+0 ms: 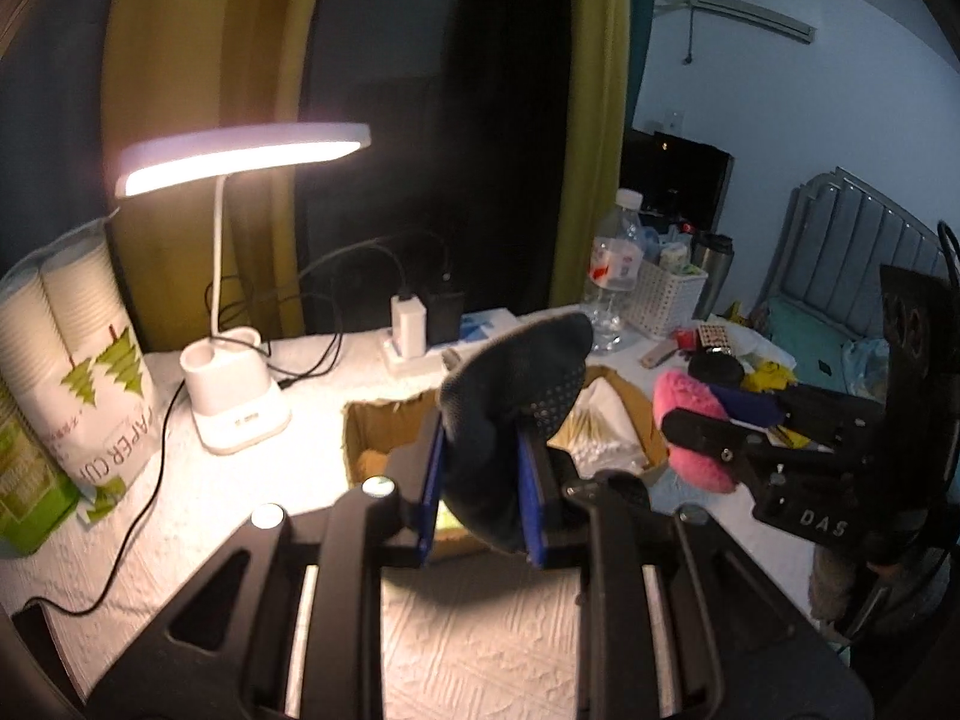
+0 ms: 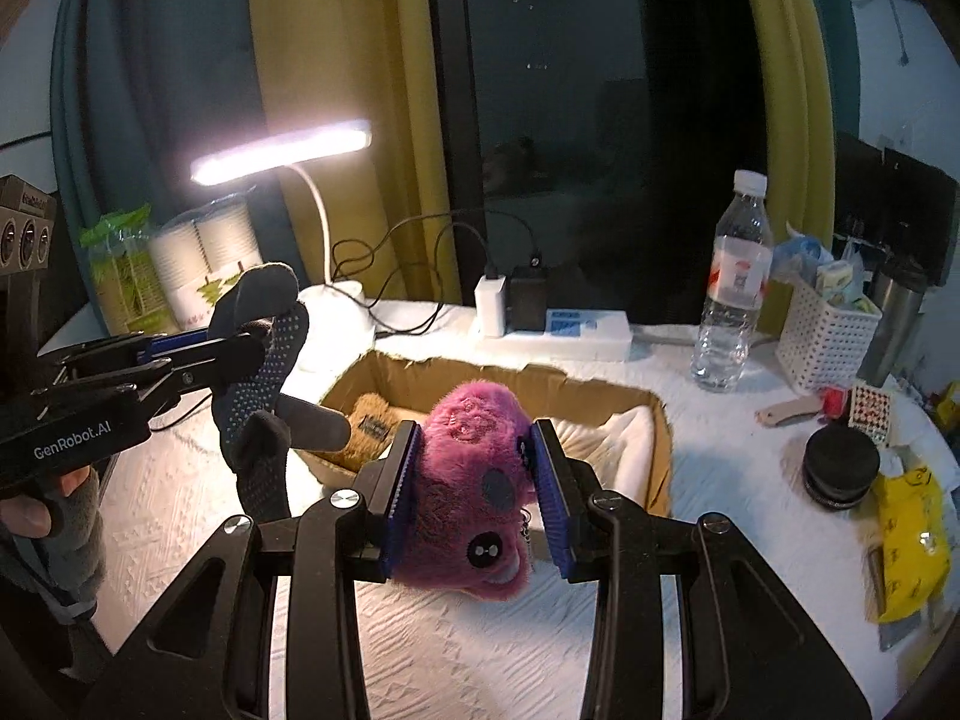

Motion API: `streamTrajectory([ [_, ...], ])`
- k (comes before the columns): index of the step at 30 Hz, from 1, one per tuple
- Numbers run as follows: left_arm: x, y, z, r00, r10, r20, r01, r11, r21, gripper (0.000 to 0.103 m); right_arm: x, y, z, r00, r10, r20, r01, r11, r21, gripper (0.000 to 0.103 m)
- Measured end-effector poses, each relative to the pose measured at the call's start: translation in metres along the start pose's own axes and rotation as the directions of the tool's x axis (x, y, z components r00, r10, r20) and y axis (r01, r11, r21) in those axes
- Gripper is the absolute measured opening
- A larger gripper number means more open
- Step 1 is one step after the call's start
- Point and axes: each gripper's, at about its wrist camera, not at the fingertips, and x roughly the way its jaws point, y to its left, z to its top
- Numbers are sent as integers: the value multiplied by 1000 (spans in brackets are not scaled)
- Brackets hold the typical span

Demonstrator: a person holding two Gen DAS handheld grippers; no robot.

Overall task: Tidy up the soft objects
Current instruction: 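Carry the sock with the left tool while the right carries the pink plush over the box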

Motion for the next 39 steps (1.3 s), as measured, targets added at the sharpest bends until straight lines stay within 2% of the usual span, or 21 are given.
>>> streamTrajectory([
  [10, 12, -3, 14, 1000, 9, 26, -9, 1000, 6, 23, 6, -11, 11, 1000, -6, 19, 6, 1000, -3, 39],
  [22, 45, -3, 19, 999, 16, 31, -17, 1000, 19, 23, 21, -21, 22, 999, 0, 35, -1, 1000, 11, 39],
  [39, 113, 19, -12, 996, 47, -79, -50, 998, -32, 23, 81, -26, 15, 997, 54, -56, -53, 998, 25, 39],
])
